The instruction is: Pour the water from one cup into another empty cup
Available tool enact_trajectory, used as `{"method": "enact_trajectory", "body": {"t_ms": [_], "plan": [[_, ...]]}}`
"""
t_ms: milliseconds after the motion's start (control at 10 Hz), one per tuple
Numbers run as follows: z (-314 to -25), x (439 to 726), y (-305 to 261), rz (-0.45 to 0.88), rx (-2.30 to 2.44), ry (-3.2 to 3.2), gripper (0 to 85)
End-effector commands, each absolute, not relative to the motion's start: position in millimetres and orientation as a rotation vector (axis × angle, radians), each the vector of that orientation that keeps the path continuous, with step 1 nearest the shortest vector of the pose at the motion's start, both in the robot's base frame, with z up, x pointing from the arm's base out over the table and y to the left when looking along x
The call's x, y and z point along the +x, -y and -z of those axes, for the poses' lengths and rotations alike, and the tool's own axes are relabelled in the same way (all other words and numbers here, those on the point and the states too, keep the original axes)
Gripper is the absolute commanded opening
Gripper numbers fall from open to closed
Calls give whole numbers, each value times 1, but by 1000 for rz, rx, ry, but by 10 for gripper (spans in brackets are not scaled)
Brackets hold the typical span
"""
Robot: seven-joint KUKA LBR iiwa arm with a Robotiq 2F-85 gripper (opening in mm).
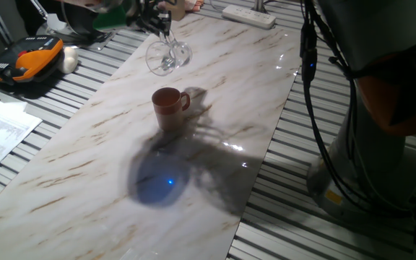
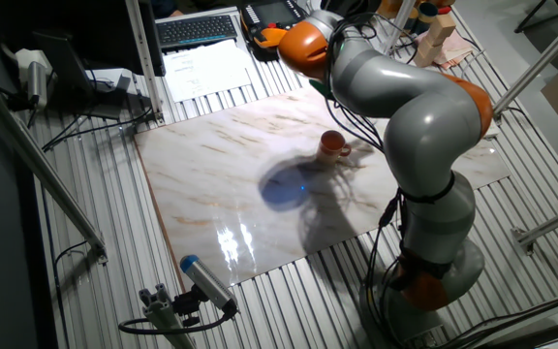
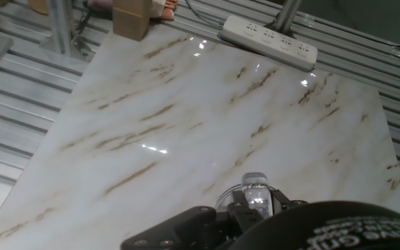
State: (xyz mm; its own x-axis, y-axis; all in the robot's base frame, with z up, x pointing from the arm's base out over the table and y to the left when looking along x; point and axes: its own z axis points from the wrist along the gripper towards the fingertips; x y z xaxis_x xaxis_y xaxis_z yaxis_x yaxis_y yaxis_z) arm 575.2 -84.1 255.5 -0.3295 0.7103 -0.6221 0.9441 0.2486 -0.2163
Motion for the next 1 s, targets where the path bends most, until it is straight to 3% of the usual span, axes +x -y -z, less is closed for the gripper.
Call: {"method": "enact_trajectory", "body": {"t_ms": [0,900], "plan": [[-256,575,84,803,1511,-2127,0],[-255,575,82,828,1455,-2090,0]]}}
